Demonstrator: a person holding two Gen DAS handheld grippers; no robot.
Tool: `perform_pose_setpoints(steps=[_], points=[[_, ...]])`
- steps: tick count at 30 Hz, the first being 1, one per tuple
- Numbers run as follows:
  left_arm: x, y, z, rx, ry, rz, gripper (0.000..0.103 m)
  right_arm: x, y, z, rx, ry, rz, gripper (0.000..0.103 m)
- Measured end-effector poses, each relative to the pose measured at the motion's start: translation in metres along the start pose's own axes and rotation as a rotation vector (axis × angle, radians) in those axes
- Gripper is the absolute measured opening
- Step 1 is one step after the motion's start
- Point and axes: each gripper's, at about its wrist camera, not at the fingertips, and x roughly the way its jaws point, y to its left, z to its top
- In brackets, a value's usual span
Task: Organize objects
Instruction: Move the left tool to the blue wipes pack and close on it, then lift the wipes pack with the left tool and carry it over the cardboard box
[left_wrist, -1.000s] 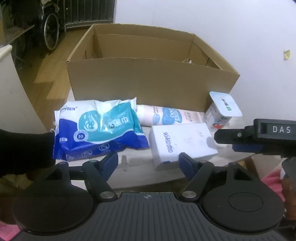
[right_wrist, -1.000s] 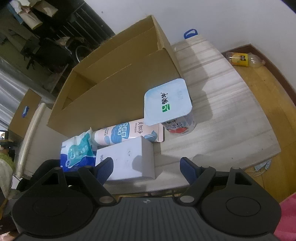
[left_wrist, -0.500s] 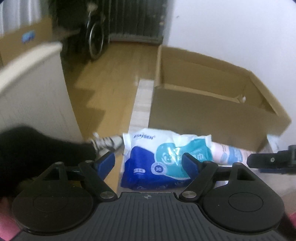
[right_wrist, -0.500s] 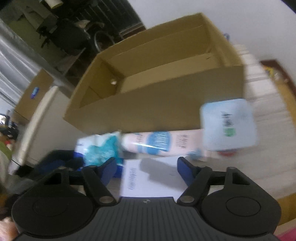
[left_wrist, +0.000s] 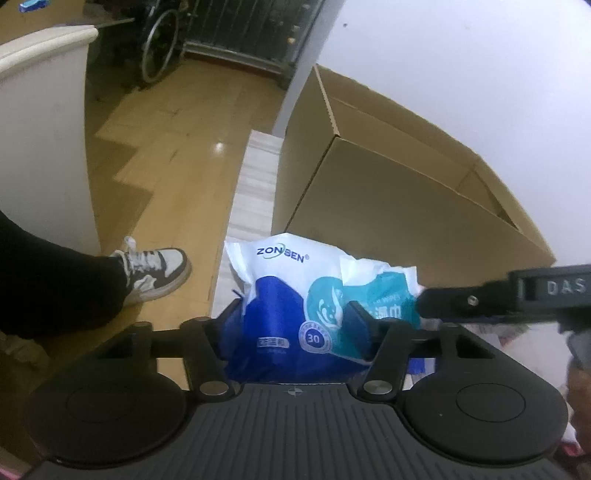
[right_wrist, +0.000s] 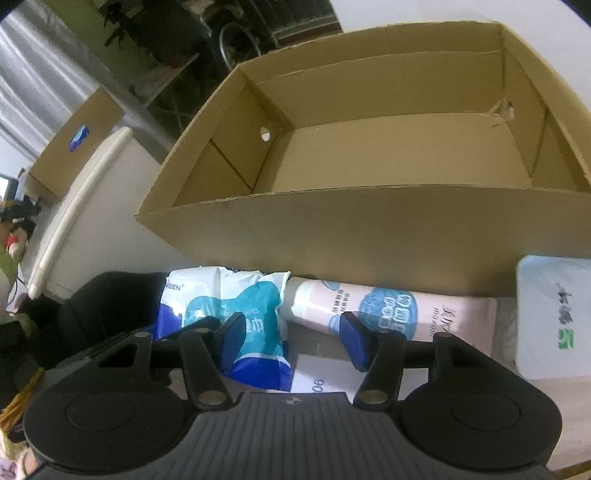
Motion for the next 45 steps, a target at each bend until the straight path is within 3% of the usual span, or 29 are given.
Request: perform_pose_setpoints(steps=[19,25,33,35,40,45], points=[[-0.012,0.025,0.005,0.006,0.062,-0.026,0.05,0.023,0.023,0.001,-0.008,0.063,0.07,0.06],[-0.011,0.027,0.007,-0.002,0.069,-0.036,0.051,0.031,0.018,0.005,0.055,0.106,0.109,0.066],[-0.009,0.03,0.005,-0.011,0.065,-0.043,0.051,0.043,0.042,0.002,-0.08,0.115,0.036,0.066],[-0.008,0.031,0.006,-0.017,0.068,-0.05,0.051,0.045,0.05,-0.001,-0.132,0.109,0.027,0.057],[-0.005,0.035,0.006,-0.052,0.068,-0.062,0.05,0.05,0.048,0.0,-0.095,0.12,0.089,0.049],[-0.007,0.033,0.004,-0.064,0.051,-0.057,0.048,0.048,0.05,-0.002,-0.105,0.106,0.096,0.043]])
